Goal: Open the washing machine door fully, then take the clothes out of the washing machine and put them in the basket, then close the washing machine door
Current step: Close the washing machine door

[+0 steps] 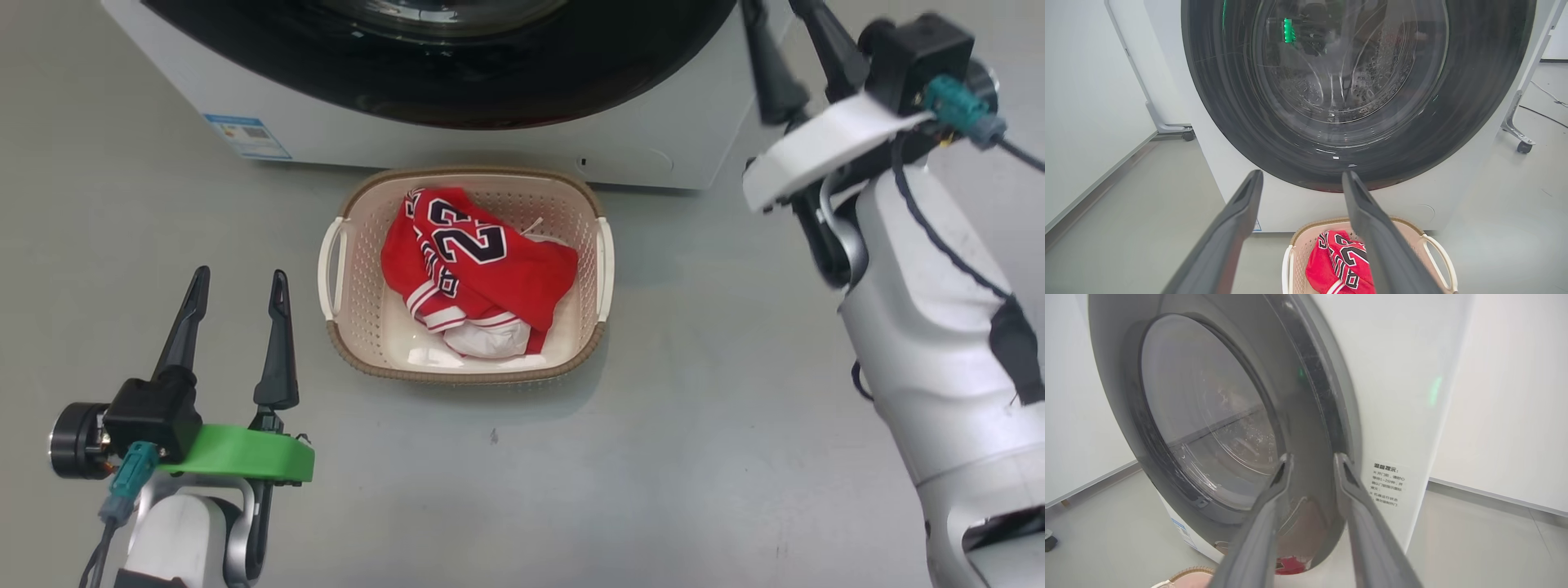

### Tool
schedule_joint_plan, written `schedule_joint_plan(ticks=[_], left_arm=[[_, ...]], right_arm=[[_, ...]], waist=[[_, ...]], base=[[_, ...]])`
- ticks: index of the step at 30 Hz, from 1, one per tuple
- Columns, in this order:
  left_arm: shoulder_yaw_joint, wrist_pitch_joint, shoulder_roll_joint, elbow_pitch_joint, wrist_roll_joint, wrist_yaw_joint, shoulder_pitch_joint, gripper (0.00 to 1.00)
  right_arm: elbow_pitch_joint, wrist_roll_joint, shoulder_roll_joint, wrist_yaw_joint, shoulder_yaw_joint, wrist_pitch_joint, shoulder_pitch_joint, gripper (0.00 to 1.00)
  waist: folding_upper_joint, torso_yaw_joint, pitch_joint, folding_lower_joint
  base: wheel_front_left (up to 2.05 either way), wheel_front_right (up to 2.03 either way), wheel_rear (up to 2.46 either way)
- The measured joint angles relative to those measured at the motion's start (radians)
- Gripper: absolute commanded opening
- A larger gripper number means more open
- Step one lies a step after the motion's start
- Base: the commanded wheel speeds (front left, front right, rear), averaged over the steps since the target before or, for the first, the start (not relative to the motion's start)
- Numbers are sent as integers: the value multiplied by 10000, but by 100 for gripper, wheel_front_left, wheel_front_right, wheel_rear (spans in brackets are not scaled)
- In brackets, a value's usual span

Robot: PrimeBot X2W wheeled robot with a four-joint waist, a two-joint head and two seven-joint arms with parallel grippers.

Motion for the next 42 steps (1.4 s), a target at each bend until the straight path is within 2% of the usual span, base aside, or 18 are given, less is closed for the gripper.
schedule_joint_plan(ticks=[19, 42], left_arm=[[311, 2, 111, 378, 94, 8, 586, 100], [232, 2, 98, 729, 100, 58, 1767, 100]], right_arm=[[-1444, 265, 332, -109, -571, 0, 3515, 100], [-2238, 259, 437, -286, -627, 2, 6223, 100]], waist=[[0, -1082, -1115, 0], [0, -1722, -2460, -1]], base=[[0, 0, 0], [0, 0, 0]])
